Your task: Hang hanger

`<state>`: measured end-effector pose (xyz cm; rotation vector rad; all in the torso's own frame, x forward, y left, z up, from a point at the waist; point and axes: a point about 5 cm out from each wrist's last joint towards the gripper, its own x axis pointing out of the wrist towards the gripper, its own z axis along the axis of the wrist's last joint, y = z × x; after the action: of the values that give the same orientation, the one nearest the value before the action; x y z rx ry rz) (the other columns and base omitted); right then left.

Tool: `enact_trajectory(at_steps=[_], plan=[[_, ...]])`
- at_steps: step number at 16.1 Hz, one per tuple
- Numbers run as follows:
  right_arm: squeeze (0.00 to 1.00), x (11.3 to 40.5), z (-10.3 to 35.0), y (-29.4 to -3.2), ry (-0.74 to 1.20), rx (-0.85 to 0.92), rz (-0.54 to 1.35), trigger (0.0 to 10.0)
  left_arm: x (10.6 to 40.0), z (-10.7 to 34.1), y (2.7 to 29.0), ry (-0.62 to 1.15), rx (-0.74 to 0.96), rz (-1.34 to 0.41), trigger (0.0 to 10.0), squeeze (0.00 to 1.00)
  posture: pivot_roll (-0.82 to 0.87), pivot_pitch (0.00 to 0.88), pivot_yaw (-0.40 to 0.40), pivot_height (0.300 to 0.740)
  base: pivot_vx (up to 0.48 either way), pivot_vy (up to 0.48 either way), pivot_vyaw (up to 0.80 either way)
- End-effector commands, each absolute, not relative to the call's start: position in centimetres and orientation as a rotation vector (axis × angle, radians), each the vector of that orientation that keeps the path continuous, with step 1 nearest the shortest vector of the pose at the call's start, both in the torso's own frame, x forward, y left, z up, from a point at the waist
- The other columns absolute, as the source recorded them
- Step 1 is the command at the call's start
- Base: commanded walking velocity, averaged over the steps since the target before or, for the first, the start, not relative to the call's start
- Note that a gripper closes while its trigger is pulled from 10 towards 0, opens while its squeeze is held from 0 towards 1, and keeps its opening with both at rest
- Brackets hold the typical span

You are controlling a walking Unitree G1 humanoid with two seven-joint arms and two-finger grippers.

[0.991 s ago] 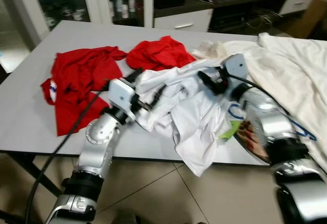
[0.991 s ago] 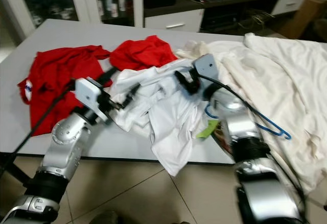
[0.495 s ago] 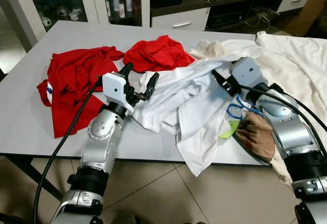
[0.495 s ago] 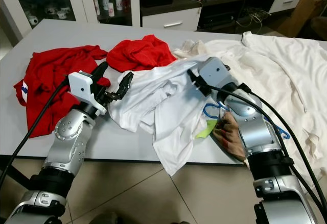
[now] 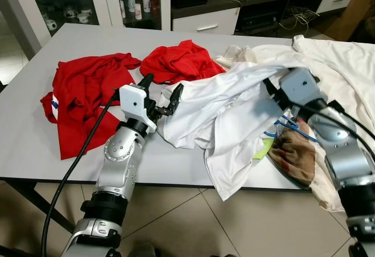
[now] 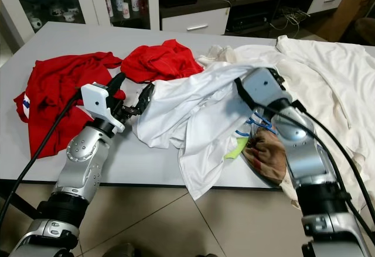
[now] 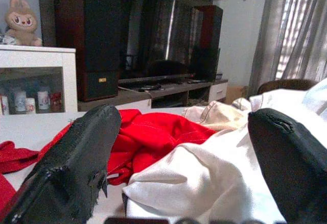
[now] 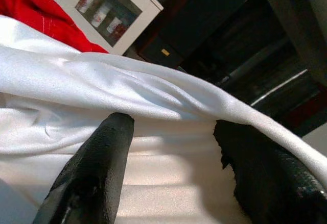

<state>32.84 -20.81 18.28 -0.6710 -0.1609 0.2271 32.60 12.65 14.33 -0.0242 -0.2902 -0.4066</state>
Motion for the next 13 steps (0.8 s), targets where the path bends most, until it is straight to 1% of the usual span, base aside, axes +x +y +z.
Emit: enact_trajectory(at_steps=[1,2,3,4,5,7,8,13], plan=[[0.95,32.1,18.0,-20.6,-0.189,-0.615,0.181,10.0,32.2,13.6,12.7,-0.266,0.012,-0.400,10.0,0.00,0.14,0.002,-0.027,0.740,0.000,0.000,0.00],[0.95,31.9,17.9,-20.4,-0.194,-0.594,0.175,10.0,32.1,13.5,12.7,-0.265,0.015,-0.397,10.0,0.00,0.14,0.002,-0.027,0.740,0.000,0.000,0.00],[0.91,31.7,17.8,-19.9,-0.211,-0.565,0.177,10.0,32.0,13.4,12.8,-0.264,0.017,-0.393,10.0,0.00,0.14,0.002,-0.027,0.740,0.000,0.000,0.00],[0.23,31.6,17.7,-19.3,-0.228,-0.526,0.166,10.0,32.0,13.3,12.8,-0.262,0.017,-0.392,10.0,0.00,0.15,0.002,-0.026,0.740,0.000,0.000,0.00],[0.00,31.3,17.4,-18.7,-0.250,-0.463,0.129,10.0,31.9,13.2,12.8,-0.259,0.019,-0.390,10.0,0.00,0.15,0.002,-0.026,0.740,0.000,0.000,0.00],[0.00,31.2,17.4,-18.7,-0.260,-0.438,0.100,10.0,31.8,13.2,12.8,-0.257,0.029,-0.393,10.0,0.00,0.15,0.002,-0.026,0.740,0.000,0.000,0.00],[0.00,31.3,17.4,-18.7,-0.261,-0.435,0.094,10.0,31.8,13.2,12.7,-0.255,0.036,-0.397,10.0,0.00,0.16,0.001,-0.024,0.740,0.000,-0.334,0.00],[0.00,31.7,17.9,-19.2,-0.267,-0.427,0.070,10.0,31.9,13.2,12.5,-0.251,0.044,-0.406,10.0,0.00,0.16,0.000,-0.027,0.740,0.000,-0.480,0.00]])
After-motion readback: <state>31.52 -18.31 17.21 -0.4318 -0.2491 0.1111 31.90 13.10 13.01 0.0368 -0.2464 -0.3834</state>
